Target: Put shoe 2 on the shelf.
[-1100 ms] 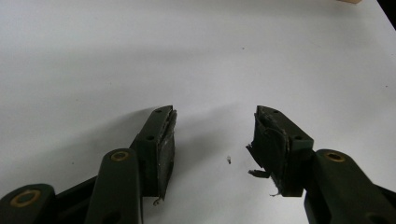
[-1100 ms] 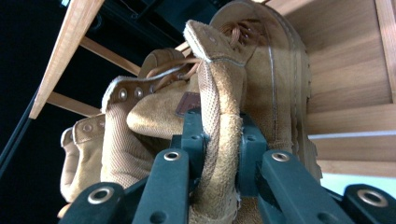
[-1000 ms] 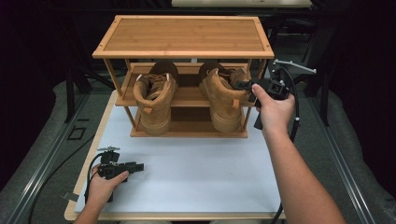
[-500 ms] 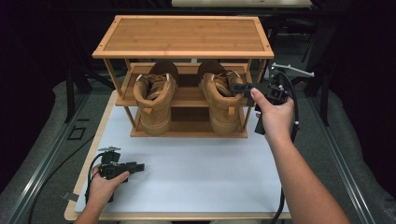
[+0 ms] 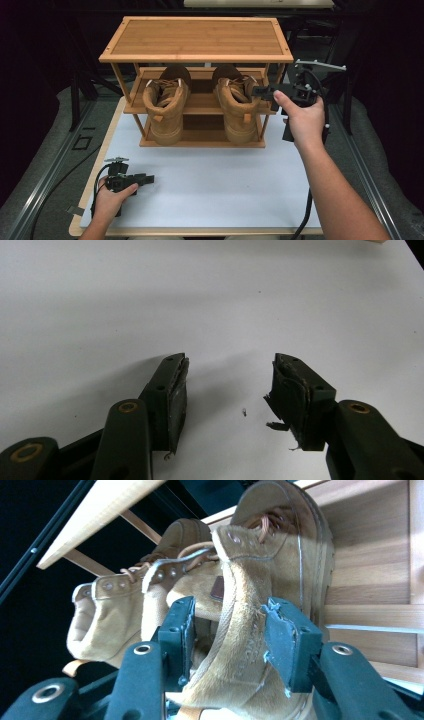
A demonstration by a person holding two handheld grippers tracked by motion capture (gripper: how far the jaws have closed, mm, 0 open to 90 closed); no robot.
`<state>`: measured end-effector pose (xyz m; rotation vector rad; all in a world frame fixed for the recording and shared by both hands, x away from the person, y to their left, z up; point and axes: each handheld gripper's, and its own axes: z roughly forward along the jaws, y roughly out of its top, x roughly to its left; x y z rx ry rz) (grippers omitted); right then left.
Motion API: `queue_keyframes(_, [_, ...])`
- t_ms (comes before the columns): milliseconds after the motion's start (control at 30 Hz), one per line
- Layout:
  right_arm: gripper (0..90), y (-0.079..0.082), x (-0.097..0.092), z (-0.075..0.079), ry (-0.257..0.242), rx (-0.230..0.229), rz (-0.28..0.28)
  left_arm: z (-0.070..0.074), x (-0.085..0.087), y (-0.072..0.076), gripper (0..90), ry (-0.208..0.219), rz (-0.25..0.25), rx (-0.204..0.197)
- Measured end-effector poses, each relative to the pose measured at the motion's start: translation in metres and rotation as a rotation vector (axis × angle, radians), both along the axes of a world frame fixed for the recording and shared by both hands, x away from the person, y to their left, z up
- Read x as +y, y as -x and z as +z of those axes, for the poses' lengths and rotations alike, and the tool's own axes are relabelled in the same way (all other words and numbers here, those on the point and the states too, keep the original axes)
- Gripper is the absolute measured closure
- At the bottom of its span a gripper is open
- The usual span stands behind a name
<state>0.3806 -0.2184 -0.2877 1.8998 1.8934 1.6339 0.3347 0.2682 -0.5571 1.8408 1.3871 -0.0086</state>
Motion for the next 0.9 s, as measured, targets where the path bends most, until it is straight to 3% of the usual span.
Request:
queue_keyframes(133, [54.9, 0.008, -0.011, 0.005, 0.008, -0.033, 0.0, 0.002, 0.0, -0.001, 52.2, -0.022, 0.0, -0.005])
queue_keyframes(200, [56.5, 0.012, -0.019, 0.005, 0.0, -0.052, -0.006, 0.005, 0.001, -0.001, 57.1, -0.047, -0.006, -0.035])
queue_keyframes(300, [60.1, 0.017, -0.031, 0.002, -0.009, -0.072, -0.005, 0.013, 0.002, -0.002, 64.0, -0.043, -0.003, -0.073])
queue_keyframes(400, [65.7, 0.019, -0.038, -0.005, 0.031, -0.086, 0.003, 0.025, 0.003, -0.004, 69.5, -0.054, -0.007, -0.12])
queue_keyframes(467, [70.8, 0.019, -0.04, -0.014, 0.056, -0.098, 0.017, 0.039, 0.003, -0.006, 71.7, -0.054, -0.005, -0.157])
queue_keyframes(567, [75.7, 0.013, -0.04, -0.032, 0.086, -0.11, 0.041, 0.06, 0.002, -0.011, 75.7, -0.098, -0.016, -0.208])
queue_keyframes(733, [86.2, 0.001, -0.033, -0.062, 0.146, -0.104, 0.068, 0.1, -0.004, -0.024, 86.3, -0.125, -0.017, -0.277])
queue_keyframes(767, [88.6, -0.001, -0.031, -0.066, 0.148, -0.109, 0.064, 0.109, -0.006, -0.029, 89.9, -0.105, -0.005, -0.291])
queue_keyframes(900, [90.0, -0.01, -0.021, -0.082, 0.164, -0.136, 0.037, 0.13, -0.011, -0.043, 90.0, -0.045, 0.04, -0.332])
